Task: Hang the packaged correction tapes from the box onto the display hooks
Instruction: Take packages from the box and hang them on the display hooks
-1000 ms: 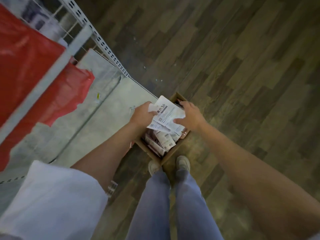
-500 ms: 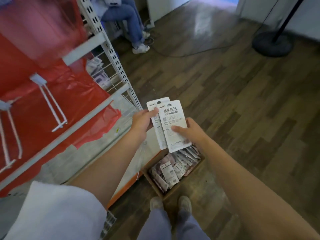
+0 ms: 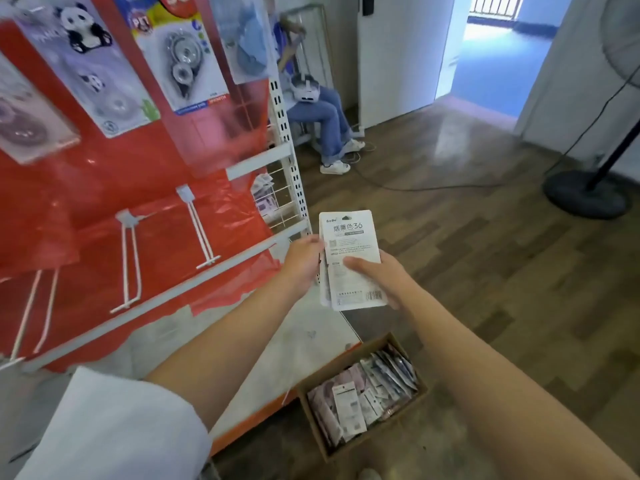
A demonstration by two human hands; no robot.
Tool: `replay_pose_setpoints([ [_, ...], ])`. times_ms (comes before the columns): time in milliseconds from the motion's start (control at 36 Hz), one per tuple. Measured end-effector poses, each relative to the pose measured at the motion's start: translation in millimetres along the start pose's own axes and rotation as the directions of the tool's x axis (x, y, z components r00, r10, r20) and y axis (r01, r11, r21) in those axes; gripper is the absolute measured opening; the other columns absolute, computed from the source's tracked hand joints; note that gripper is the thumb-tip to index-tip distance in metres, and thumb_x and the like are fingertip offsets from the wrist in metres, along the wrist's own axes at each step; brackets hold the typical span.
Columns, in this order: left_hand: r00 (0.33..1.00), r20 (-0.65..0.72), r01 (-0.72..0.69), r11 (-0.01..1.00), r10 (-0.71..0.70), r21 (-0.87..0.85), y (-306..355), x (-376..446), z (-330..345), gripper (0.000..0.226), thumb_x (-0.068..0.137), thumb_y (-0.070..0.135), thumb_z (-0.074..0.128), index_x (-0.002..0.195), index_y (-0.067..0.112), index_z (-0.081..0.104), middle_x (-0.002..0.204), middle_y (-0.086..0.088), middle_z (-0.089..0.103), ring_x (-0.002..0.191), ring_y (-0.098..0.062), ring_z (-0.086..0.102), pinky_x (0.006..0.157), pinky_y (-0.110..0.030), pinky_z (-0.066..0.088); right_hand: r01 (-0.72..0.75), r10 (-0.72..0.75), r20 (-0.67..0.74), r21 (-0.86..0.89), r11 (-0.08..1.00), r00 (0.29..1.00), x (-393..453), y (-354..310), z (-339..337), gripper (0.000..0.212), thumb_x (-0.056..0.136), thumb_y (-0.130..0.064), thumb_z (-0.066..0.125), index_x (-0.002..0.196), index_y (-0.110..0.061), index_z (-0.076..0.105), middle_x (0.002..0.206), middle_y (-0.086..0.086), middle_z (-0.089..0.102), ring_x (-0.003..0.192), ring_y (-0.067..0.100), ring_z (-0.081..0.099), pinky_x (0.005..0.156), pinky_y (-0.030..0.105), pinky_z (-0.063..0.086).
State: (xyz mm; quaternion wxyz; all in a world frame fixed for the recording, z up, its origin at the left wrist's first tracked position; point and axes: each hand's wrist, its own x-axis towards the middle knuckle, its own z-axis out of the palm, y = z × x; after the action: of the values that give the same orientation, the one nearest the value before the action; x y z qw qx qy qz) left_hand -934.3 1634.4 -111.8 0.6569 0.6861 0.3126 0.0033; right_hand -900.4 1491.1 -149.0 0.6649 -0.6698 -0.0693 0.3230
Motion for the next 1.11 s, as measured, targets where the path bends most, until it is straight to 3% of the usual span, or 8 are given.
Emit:
replay_pose_setpoints([
  [167, 0.998, -0.039, -0.051, 0.994, 0.055, 0.093, 13.4, -18.6, -18.8, 0.045, 0.095, 0.024, 0.056, 0.132, 0.011, 0.034, 0.127, -0.006, 0.057, 0.103, -0.02, 0.058, 0.076, -0.029, 0.049, 0.074, -0.121, -0.113, -0.353, 0.932, 0.986, 8.3, -32.3, 39.7, 0.051, 0.072, -0.043, 0.069, 0.113, -0.015, 0.059, 0.102, -0.002, 0.068, 0.089, 0.016, 0.066, 0.07, 0.026, 0.051],
  [361, 0.992, 0.118, -0.037, 0.999, 0.036, 0.009, 18.6, -39.8, -65.6, 0.097, 0.059, 0.069, 0.071, 0.137, 0.025, 0.033, 0.123, -0.003, 0.059, 0.109, -0.028, 0.06, 0.089, -0.045, 0.051, 0.243, -0.155, 0.267, -0.342, 0.907, 0.951, -16.8, -80.9, 96.9, 0.021, 0.089, 0.009, 0.05, 0.083, -0.009, 0.041, 0.074, 0.01, 0.051, 0.067, 0.02, 0.053, 0.056, 0.013, 0.048],
  [472, 0.99, 0.132, -0.031, 0.984, 0.054, -0.174, 27.5, -53.5, -124.7, 0.022, 0.097, 0.025, 0.047, 0.099, 0.007, 0.058, 0.062, -0.008, 0.06, 0.052, -0.019, 0.06, 0.047, -0.027, 0.049, 0.157, -0.054, 0.452, -0.192, 0.969, 0.89, -12.0, -91.7, 124.1, 0.037, 0.086, -0.008, 0.063, 0.118, -0.018, 0.047, 0.108, 0.004, 0.056, 0.103, 0.019, 0.056, 0.092, 0.039, 0.048],
  [667, 0.994, 0.023, -0.091, 0.931, 0.106, -0.354, 39.4, -76.8, -213.0, 0.019, 0.094, 0.007, 0.043, 0.106, 0.007, 0.059, 0.098, -0.017, 0.067, 0.086, -0.033, 0.066, 0.072, -0.049, 0.055, 0.296, -0.261, 0.244, -0.121, 0.948, 0.934, -6.5, -105.0, 192.9, 0.03, 0.087, 0.008, 0.052, 0.1, -0.016, 0.065, 0.108, 0.006, 0.059, 0.092, 0.021, 0.057, 0.077, 0.03, 0.049],
  [778, 0.981, -0.106, -0.19, 0.916, 0.162, -0.354, 43.2, -84.5, -242.9, 0.013, 0.091, -0.001, 0.051, 0.097, 0.005, 0.061, 0.075, -0.012, 0.071, 0.067, -0.025, 0.068, 0.061, -0.043, 0.058, 0.327, -0.308, 0.132, -0.163, 0.931, 0.942, -4.5, -110.2, 222.2, 0.011, 0.088, -0.006, 0.064, 0.091, -0.016, 0.061, 0.097, 0.002, 0.061, 0.093, 0.023, 0.058, 0.078, 0.033, 0.049],
  [889, 0.954, -0.195, -0.287, 0.877, 0.227, -0.386, 43.2, -86.5, -266.6, 0.014, 0.085, -0.002, 0.062, 0.096, 0.005, 0.064, 0.074, -0.011, 0.071, 0.066, -0.025, 0.068, 0.076, -0.047, 0.055, 0.324, -0.328, 0.014, -0.194, 0.926, 0.945, -5.3, -118.4, 246.0, 0.036, 0.081, -0.026, 0.075, 0.102, -0.014, 0.049, 0.092, -0.002, 0.051, 0.087, 0.012, 0.05, 0.074, 0.024, 0.043],
  [1028, 0.923, -0.23, -0.38, 0.829, 0.31, -0.409, 47.0, -97.5, -293.8, 0.019, 0.083, 0.002, 0.067, 0.098, 0.012, 0.065, 0.083, -0.008, 0.072, 0.067, -0.019, 0.07, 0.063, -0.032, 0.059, 0.221, -0.194, 0.15, -0.191, 0.957, 0.969, -12.6, -127.5, 273.5, 0.049, 0.083, -0.044, 0.068, 0.115, -0.008, 0.055, 0.112, 0.004, 0.063, 0.096, 0.014, 0.06, 0.069, 0.025, 0.047],
  [1111, 0.906, -0.23, -0.42, 0.823, 0.355, -0.382, 48.7, -102.0, -314.2, 0.021, 0.081, 0.004, 0.07, 0.098, 0.014, 0.067, 0.092, -0.01, 0.072, 0.081, -0.026, 0.069, 0.08, -0.041, 0.057, 0.25, -0.229, 0.179, -0.107, 0.962, 0.957, -20.4, -130.1, 293.4, 0.041, 0.079, -0.039, 0.073, 0.101, -0.011, 0.053, 0.101, 0.007, 0.064, 0.091, 0.021, 0.062, 0.077, 0.038, 0.051],
])
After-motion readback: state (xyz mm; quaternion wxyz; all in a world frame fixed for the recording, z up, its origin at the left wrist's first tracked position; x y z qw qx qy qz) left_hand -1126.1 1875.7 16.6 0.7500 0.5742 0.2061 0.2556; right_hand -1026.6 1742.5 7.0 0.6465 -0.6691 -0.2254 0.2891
